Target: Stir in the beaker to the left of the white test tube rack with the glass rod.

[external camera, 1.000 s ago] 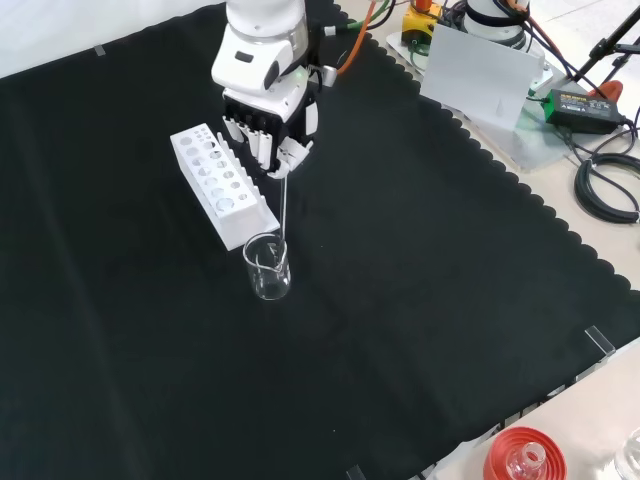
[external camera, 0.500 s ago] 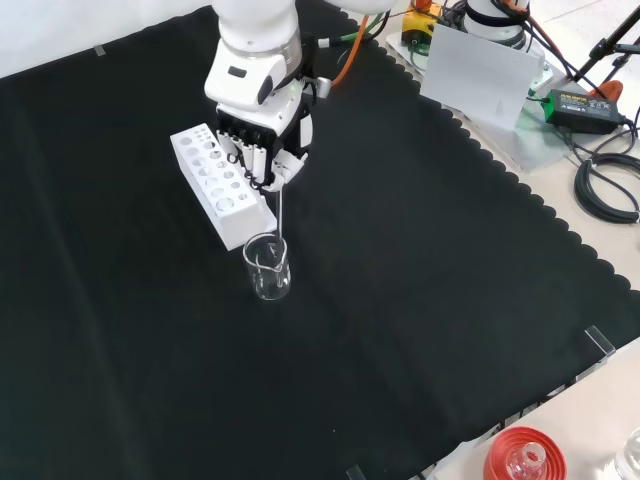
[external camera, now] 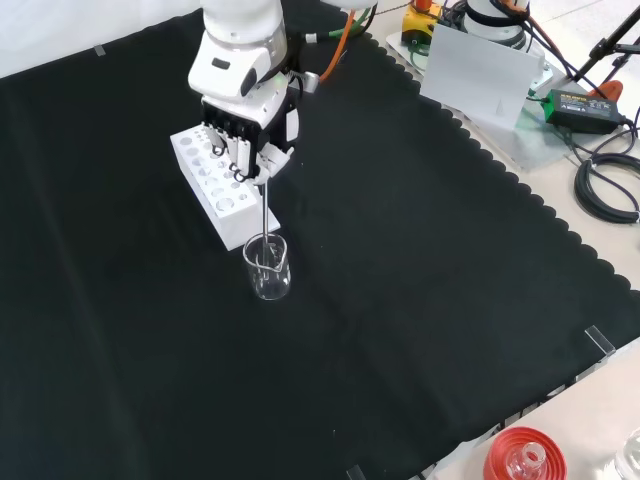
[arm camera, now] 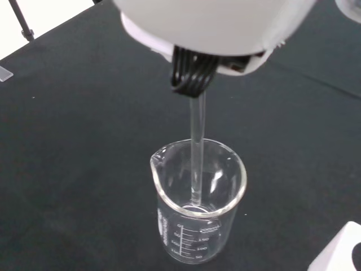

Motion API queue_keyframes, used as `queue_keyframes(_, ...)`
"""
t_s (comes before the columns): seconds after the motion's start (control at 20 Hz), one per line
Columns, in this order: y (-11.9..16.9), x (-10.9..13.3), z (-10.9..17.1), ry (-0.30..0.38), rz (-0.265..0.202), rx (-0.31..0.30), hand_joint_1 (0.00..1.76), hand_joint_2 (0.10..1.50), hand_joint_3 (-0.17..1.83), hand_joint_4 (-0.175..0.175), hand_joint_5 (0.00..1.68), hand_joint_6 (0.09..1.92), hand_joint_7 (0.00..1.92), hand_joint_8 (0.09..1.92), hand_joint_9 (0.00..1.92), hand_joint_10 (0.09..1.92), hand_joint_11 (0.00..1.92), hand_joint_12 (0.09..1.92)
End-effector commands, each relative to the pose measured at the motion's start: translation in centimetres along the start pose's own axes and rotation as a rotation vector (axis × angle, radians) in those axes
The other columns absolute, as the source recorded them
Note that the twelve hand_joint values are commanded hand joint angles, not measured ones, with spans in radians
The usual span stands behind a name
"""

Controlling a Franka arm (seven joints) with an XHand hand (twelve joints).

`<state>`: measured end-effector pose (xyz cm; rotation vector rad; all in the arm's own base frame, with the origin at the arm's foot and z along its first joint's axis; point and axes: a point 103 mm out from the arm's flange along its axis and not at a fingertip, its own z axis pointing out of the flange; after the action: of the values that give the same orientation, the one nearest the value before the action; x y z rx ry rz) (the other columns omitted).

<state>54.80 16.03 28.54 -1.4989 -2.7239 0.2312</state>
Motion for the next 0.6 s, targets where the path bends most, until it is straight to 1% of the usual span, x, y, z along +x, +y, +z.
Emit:
queue_keyframes(0.05,-1.3,-0.7,-0.6,-0.004,0.014,-0.014,1.33,0.5,0.96,-0.175,1.17,0.82,1.4,0.79,1.88,0.2,1.64,0.63)
queue_keyframes(0.4,-1.9,-0.2,-0.8,-0.008,0.011,-0.019,1.33,0.5,0.96,-0.175,1.17,0.82,1.4,0.79,1.88,0.2,1.64,0.63)
queue_keyframes(0.6,-2.3,0.8,-1.0,-0.012,0.007,-0.017,1.33,0.5,0.96,-0.175,1.17,0.82,1.4,0.79,1.88,0.2,1.63,0.63)
